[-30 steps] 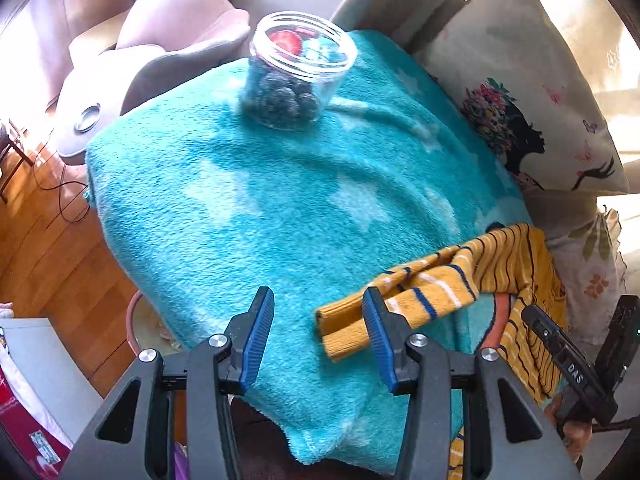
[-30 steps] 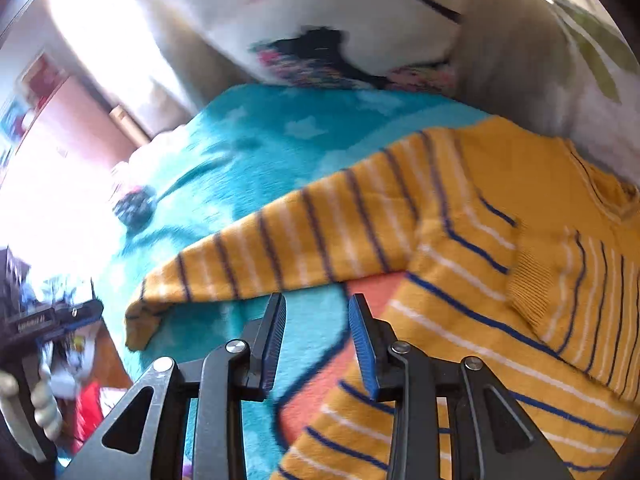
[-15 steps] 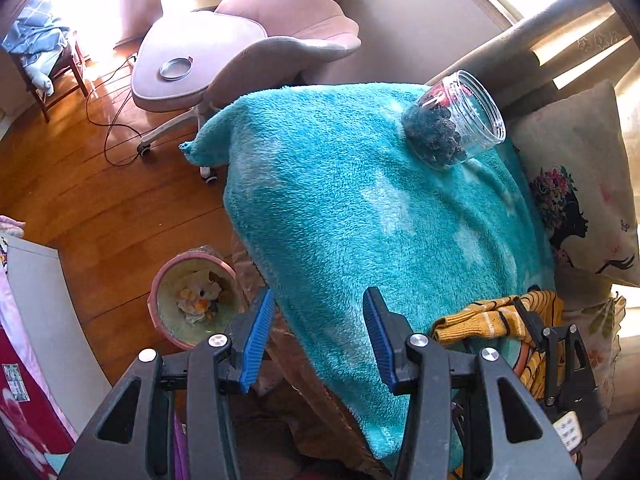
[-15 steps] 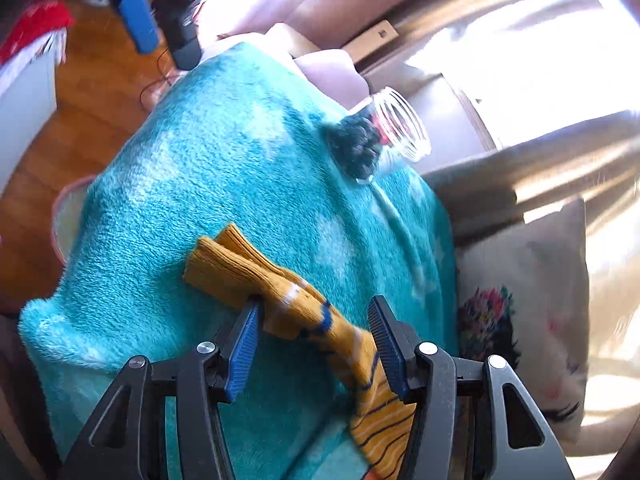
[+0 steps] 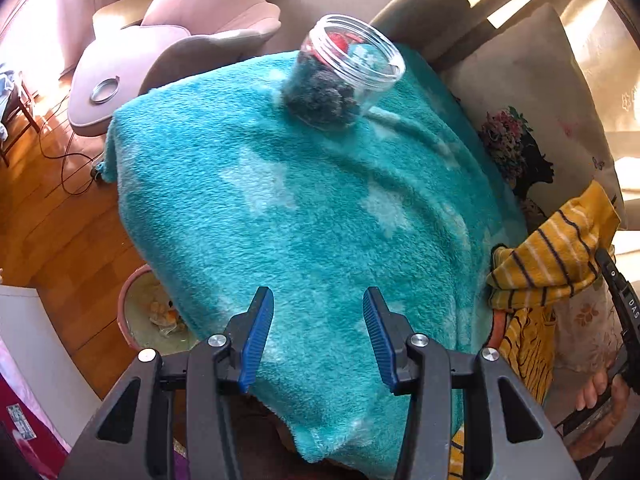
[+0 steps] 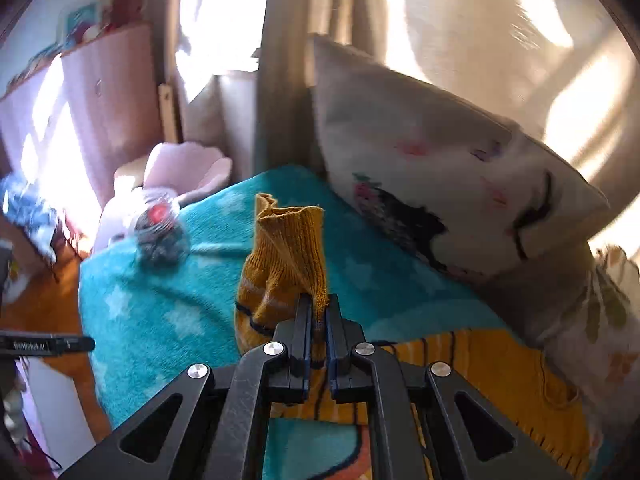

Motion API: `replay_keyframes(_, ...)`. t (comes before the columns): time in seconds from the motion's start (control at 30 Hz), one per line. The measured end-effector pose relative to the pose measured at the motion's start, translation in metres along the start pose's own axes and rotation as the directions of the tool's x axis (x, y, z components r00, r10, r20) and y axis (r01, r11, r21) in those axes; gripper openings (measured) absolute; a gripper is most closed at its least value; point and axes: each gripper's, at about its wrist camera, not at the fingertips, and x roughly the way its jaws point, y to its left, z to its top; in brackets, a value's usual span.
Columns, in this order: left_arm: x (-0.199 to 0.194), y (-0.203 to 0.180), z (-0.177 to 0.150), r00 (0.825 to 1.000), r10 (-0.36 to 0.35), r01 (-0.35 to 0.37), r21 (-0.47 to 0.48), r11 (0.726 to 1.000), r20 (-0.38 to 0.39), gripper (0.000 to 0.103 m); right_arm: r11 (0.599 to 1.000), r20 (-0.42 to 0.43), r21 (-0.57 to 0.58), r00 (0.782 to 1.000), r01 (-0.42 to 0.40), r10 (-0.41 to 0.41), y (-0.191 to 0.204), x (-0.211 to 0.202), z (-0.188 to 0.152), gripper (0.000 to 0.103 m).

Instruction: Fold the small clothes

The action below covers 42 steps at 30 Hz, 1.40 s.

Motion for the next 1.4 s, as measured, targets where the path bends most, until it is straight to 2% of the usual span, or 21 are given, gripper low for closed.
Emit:
replay_keyframes(0.07,0.004,-0.019,-0.007,1.000,-0.003,0.003,0.039,0.999,-0.010,0.045,0.968,0.010,0.239,0.996,0.082,-0.087,-0.088,-0.021,-0.012,0.005)
replay_keyframes(0.17,0.009,-0.042,-0.021,0.999,0.002,0.000,0.081,0.997,-0.034,0.045,0.852,-0.069,0.476,0.976,0.216,-0.209,-0.194,-0.046,-0.065,0.005)
replay_keyframes(0.27,0.015,-0.064,-0.039,0.998,0.019,-0.013,0.124,0.992,-0.054,0.045,0.735,-0.205,0.556,0.921,0.389,-0.333,-0.264,-0.063,-0.137,0.005)
replay_keyframes(0.33,0.019,-0.080,-0.054,0.997,0.028,-0.018,0.149,0.989,-0.071,0.045,0.684,-0.323,0.562,0.885,0.464,-0.335,-0.298,-0.060,-0.182,0.008)
replay_keyframes(0.37,0.021,-0.088,-0.060,0.996,0.036,-0.023,0.162,0.987,-0.080,0.045,0.657,-0.362,0.579,0.874,0.482,-0.323,-0.311,-0.062,-0.202,0.009)
replay_keyframes(0.43,0.024,-0.103,-0.074,0.995,0.039,-0.020,0.190,0.982,-0.095,0.045,0.613,-0.371,0.635,0.882,0.470,-0.292,-0.325,-0.074,-0.231,0.017)
replay_keyframes(0.47,0.025,-0.111,-0.081,0.994,0.039,-0.019,0.205,0.979,-0.097,0.045,0.601,-0.357,0.654,0.887,0.461,-0.292,-0.329,-0.082,-0.240,0.017)
replay_keyframes(0.6,0.029,-0.145,-0.112,0.993,0.037,-0.006,0.270,0.963,-0.109,0.045,0.595,-0.304,0.690,0.911,0.412,-0.278,-0.342,-0.108,-0.258,0.019)
replay_keyframes(0.7,0.029,-0.167,-0.133,0.993,0.032,0.004,0.313,0.950,-0.109,0.045,0.619,-0.280,0.679,0.918,0.396,-0.281,-0.346,-0.123,-0.266,0.019)
replay_keyframes(0.8,0.029,-0.187,-0.145,0.994,0.022,0.015,0.347,0.938,-0.102,0.045,0.659,-0.240,0.662,0.934,0.357,-0.264,-0.341,-0.129,-0.262,0.022)
replay_keyframes(0.93,0.030,-0.217,-0.150,0.998,0.012,0.015,0.400,0.917,-0.065,0.045,0.753,-0.186,0.600,0.962,0.271,-0.198,-0.329,-0.125,-0.245,0.022)
replay_keyframes(1.07,0.040,-0.258,-0.144,1.000,-0.008,0.016,0.483,0.875,-0.018,0.044,0.820,-0.148,0.553,0.986,0.146,-0.075,-0.309,-0.100,-0.222,0.022)
replay_keyframes(1.1,0.045,-0.267,-0.142,1.000,-0.015,0.023,0.499,0.866,-0.020,0.042,0.829,-0.139,0.548,0.989,0.112,-0.041,-0.303,-0.095,-0.216,0.022)
replay_keyframes(1.13,0.052,-0.276,-0.137,0.999,-0.018,0.031,0.511,0.859,-0.030,0.035,0.835,-0.126,0.546,0.992,0.068,0.001,-0.295,-0.088,-0.209,0.022)
replay_keyframes(1.17,0.060,-0.286,-0.133,0.998,-0.026,0.048,0.521,0.852,-0.049,0.031,0.836,-0.111,0.549,0.993,0.022,0.046,-0.289,-0.082,-0.202,0.022)
replay_keyframes(1.23,0.077,-0.306,-0.121,0.995,-0.055,0.089,0.537,0.839,-0.079,0.028,0.829,-0.084,0.553,0.984,-0.083,0.154,-0.272,-0.069,-0.186,0.022)
replay_keyframes(1.33,0.107,-0.336,-0.100,0.992,-0.095,0.123,0.567,0.814,-0.078,0.028,0.803,-0.081,0.560,0.952,-0.202,0.297,-0.249,-0.036,-0.160,0.022)
replay_keyframes(1.4,0.136,-0.346,-0.085,0.991,-0.090,0.128,0.561,0.818,-0.096,0.027,0.776,-0.091,0.573,0.921,-0.263,0.380,-0.236,-0.009,-0.144,0.022)
